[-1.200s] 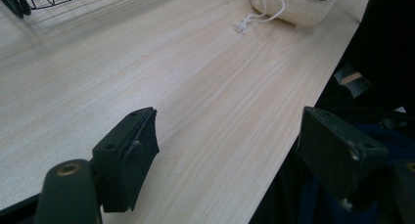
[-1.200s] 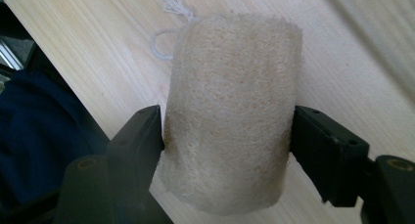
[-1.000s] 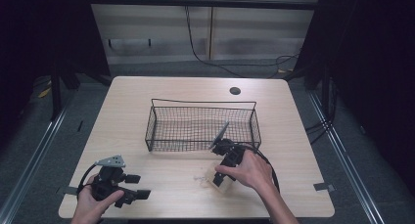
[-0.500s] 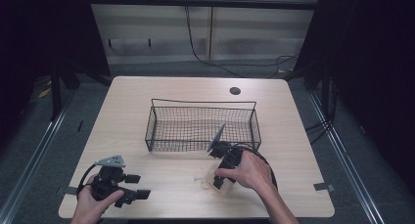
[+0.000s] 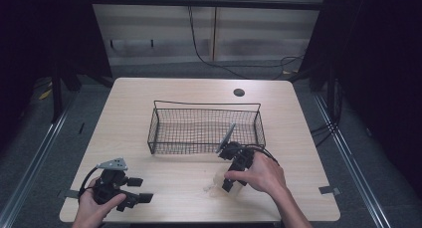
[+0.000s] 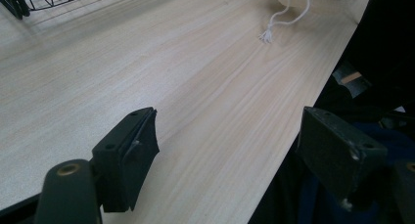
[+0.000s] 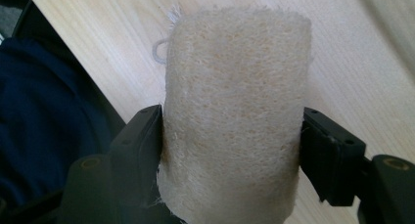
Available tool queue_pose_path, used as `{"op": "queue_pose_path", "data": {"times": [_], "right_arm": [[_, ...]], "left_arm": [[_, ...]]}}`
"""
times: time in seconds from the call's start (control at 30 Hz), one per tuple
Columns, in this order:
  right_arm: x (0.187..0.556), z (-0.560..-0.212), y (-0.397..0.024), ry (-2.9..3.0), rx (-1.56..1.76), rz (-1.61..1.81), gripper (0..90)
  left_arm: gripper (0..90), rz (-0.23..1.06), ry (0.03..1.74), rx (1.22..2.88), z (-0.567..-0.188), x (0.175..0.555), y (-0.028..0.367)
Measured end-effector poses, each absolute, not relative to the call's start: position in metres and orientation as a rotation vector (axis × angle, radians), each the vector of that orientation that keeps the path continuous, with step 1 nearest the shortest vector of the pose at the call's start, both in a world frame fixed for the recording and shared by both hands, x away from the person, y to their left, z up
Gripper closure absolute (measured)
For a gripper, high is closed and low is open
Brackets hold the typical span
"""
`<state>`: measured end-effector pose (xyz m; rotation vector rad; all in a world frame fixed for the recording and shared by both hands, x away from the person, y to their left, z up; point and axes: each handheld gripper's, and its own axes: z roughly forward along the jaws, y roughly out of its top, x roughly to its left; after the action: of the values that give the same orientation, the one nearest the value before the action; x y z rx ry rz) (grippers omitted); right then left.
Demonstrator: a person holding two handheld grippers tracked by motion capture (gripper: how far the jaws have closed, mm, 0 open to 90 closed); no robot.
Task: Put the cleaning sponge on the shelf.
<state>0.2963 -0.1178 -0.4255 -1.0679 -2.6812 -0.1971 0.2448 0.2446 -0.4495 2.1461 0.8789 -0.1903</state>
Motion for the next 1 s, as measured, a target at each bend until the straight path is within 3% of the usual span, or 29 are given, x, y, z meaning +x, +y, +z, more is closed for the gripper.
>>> {"op": "queue_pose_path", "data": {"times": [1.0], "right_arm": [[0.296, -0.395, -0.111, -2.647, -0.979, -0.239, 30.0]], "left_arm": [[22.2, -0.191, 0.880, 2.151, -0.450, 0.245, 0.245]]}}
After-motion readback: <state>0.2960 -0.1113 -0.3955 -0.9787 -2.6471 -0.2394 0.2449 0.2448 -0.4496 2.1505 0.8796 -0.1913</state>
